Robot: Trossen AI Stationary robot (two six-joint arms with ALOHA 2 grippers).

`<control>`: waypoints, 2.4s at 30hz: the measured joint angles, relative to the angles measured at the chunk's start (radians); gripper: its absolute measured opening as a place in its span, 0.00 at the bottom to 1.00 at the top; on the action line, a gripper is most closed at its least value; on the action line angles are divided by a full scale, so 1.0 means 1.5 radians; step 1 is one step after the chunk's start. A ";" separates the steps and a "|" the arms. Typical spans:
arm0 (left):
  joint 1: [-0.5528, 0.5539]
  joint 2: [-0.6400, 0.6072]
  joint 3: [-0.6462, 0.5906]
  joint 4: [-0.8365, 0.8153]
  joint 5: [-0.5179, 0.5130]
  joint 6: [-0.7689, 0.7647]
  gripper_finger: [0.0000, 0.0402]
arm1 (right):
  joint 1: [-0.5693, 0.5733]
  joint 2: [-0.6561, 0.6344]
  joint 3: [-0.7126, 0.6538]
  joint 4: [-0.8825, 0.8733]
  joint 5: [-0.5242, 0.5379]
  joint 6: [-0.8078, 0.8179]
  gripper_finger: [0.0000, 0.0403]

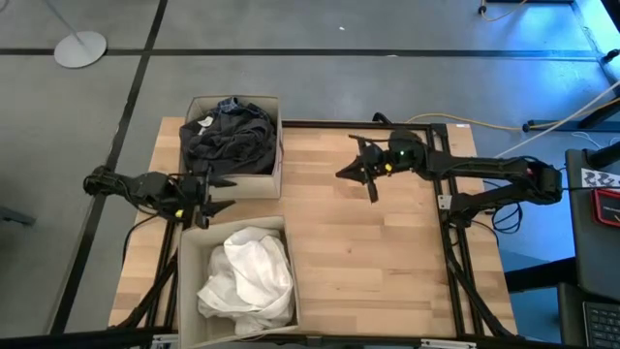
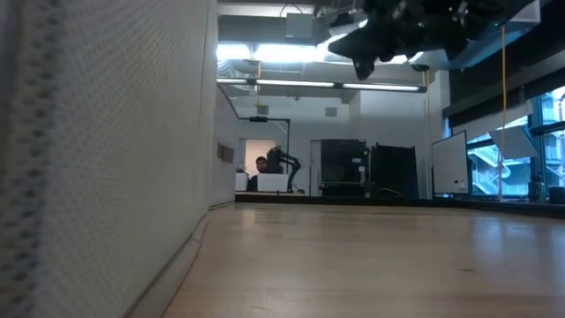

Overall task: Sort clothes
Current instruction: Return to home position

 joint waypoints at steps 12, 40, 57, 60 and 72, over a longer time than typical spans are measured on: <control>0.000 -0.001 -0.018 0.001 0.016 0.006 0.25 | 0.085 -0.089 -0.155 0.099 0.119 0.047 0.01; 0.000 0.001 -0.072 0.145 -0.009 0.057 0.12 | 0.084 -0.151 -0.303 0.215 0.126 0.095 0.01; 0.000 0.001 -0.071 0.149 -0.008 0.063 0.11 | 0.097 -0.525 -0.430 0.007 0.324 0.094 0.01; 0.000 0.001 -0.071 0.149 -0.008 0.068 0.11 | 0.097 -0.607 -0.467 -0.002 0.323 0.099 0.01; 0.000 0.001 -0.071 0.149 -0.007 0.058 0.11 | 0.096 -0.818 -0.477 -0.149 0.341 0.064 0.01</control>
